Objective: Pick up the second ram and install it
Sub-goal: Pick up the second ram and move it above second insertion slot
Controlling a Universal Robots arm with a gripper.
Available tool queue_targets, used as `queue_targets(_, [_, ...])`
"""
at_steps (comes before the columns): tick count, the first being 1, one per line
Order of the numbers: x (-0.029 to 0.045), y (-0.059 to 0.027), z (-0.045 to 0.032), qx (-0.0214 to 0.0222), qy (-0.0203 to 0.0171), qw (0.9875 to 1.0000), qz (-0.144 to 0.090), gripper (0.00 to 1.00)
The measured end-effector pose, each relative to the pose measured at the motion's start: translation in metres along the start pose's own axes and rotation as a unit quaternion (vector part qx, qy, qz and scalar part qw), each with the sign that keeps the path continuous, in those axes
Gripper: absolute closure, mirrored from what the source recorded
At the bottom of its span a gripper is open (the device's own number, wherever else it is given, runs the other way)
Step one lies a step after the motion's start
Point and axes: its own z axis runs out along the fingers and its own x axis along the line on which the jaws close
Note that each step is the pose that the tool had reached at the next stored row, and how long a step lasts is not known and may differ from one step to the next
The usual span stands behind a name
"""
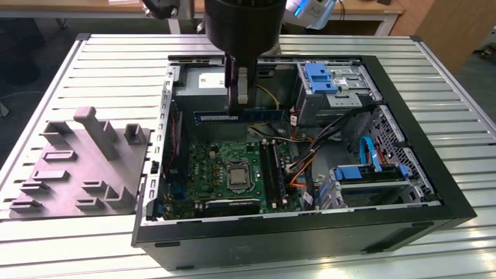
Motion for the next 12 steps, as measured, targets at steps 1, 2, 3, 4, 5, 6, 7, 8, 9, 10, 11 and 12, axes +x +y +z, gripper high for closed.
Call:
queue_targets(1, [0.0001,-0.0001,0.0017,0.0,0.0,1.0,0.0,0.89])
queue_targets(2, [0.0002,-0.0002,0.0033,0.0,0.0,1.0,0.0,0.89])
queue_targets(3, [0.0003,-0.0003,0.0049,0.0,0.0,1.0,0.0,0.89])
queue_targets(4, [0.0004,-0.0004,0.0065,0.0,0.0,1.0,0.0,0.89])
queue_targets(5, [0.0005,-0.0004,0.0081,0.0,0.0,1.0,0.0,0.89])
queue_targets(6, [0.0006,-0.0005,0.0097,0.0,0.0,1.0,0.0,0.89])
queue_targets(7, [0.0007,-0.0006,0.0113,0.0,0.0,1.0,0.0,0.89])
queue_targets(8, [0.0008,-0.0007,0.0129,0.0,0.0,1.0,0.0,0.89])
queue_targets(9, [0.0009,-0.0008,0.0145,0.0,0.0,1.0,0.0,0.89])
queue_targets(10, [0.001,-0.0008,0.0159,0.0,0.0,1.0,0.0,0.89])
queue_targets(11, [0.0011,-0.0009,0.0171,0.0,0.0,1.0,0.0,0.89])
queue_targets(12, [0.0011,-0.001,0.0183,0.0,0.0,1.0,0.0,0.89])
